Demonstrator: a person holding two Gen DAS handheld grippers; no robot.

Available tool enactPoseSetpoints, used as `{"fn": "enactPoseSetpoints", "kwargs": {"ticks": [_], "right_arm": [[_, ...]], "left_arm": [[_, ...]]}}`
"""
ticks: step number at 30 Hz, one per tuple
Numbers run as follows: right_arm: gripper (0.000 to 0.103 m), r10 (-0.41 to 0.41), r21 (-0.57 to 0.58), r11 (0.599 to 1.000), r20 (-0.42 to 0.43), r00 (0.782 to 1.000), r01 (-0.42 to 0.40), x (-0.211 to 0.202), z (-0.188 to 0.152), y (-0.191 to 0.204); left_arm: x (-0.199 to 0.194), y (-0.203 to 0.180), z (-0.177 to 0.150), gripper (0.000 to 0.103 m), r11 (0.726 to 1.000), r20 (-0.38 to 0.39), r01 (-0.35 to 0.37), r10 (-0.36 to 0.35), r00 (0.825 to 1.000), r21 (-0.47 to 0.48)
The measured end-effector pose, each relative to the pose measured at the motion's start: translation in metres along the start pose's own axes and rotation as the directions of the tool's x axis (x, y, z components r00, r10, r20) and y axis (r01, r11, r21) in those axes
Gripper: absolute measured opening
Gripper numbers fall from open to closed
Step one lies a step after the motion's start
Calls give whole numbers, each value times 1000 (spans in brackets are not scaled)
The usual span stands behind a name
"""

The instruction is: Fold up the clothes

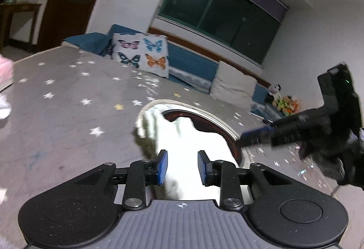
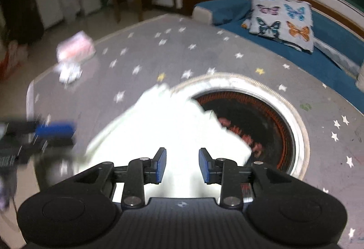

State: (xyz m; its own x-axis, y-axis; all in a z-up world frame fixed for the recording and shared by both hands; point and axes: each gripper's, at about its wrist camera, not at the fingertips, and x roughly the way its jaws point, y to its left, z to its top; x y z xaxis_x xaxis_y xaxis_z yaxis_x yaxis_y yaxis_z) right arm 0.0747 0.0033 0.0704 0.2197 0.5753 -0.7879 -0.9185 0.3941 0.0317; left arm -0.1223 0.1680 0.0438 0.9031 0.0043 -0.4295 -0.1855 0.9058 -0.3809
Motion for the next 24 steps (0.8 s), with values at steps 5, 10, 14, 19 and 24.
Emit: {"fn": "enactPoseSetpoints", "kwargs": {"ticks": [5,10,14,19,24], "right_arm": [[31,48,-60,997,-28,998,-50,-2,-35,20],[31,79,-59,995,-34,996,-81,6,-65,29],[31,82,-14,996,-38,996,-83,12,-80,24],[31,86,19,996,-47,995,-85,13,-93,11],[32,103,30,994,-32,994,-102,12,-96,8]], "left_arm": [[29,-10,7,29,999,-41,18,-16,999,45],[61,-7,16,29,997,-76,-12,18,997,79],[87,11,24,29,993,-99,-93,100,990,75],[98,24,33,29,980,-85,-180,187,979,84],[102,12,39,29,968,-43,-189,199,979,162]]}}
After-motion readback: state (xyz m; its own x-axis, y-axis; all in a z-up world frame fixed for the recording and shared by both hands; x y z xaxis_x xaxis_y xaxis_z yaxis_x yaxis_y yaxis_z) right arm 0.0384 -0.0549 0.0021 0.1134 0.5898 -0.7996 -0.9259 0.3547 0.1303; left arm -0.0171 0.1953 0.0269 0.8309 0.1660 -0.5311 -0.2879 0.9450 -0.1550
